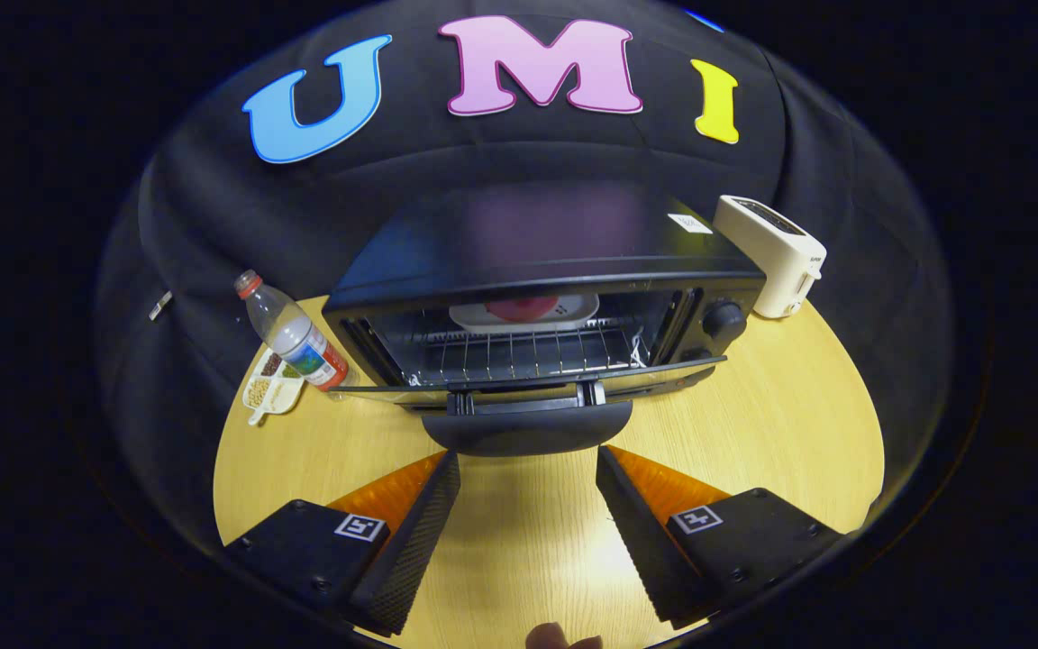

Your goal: Open the toaster oven, put the food inside, and close the toaster oven door.

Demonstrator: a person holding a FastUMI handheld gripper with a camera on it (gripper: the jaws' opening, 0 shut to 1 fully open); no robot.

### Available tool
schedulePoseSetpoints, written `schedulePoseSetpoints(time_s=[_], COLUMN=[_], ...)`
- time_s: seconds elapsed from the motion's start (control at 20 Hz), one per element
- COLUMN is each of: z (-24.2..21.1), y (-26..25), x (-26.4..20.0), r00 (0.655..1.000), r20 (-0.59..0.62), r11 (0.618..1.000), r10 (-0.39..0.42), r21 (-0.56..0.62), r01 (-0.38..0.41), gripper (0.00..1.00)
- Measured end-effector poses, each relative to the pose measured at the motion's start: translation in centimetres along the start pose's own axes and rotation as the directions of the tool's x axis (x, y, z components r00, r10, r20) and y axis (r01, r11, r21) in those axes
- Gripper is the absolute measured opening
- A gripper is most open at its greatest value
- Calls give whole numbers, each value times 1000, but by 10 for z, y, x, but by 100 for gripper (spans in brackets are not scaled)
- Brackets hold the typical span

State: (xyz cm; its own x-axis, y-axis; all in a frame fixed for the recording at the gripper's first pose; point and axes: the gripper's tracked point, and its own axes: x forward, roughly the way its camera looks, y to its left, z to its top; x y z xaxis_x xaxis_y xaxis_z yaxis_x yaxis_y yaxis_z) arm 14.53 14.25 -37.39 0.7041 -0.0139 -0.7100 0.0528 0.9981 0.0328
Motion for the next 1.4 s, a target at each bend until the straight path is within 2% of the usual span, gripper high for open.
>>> schedulePoseSetpoints(time_s=[0.25, 0.5, 0.75, 1.05, 1.4], z=[38, 79, 126, 181, 192], y=[0, -19, -43, -61, -70], x=[-25, -71, -134, -218, -295], r00=[994, 968, 905, 803, 743], r20=[110, 252, 425, 596, 670], r11=[1000, 1000, 999, 996, 995], r10=[5, 7, -15, -10, 11], r21=[-18, -28, -40, -66, -81], r01=[-3, 0, 35, 62, 58], gripper=[99, 99, 99, 99, 98])
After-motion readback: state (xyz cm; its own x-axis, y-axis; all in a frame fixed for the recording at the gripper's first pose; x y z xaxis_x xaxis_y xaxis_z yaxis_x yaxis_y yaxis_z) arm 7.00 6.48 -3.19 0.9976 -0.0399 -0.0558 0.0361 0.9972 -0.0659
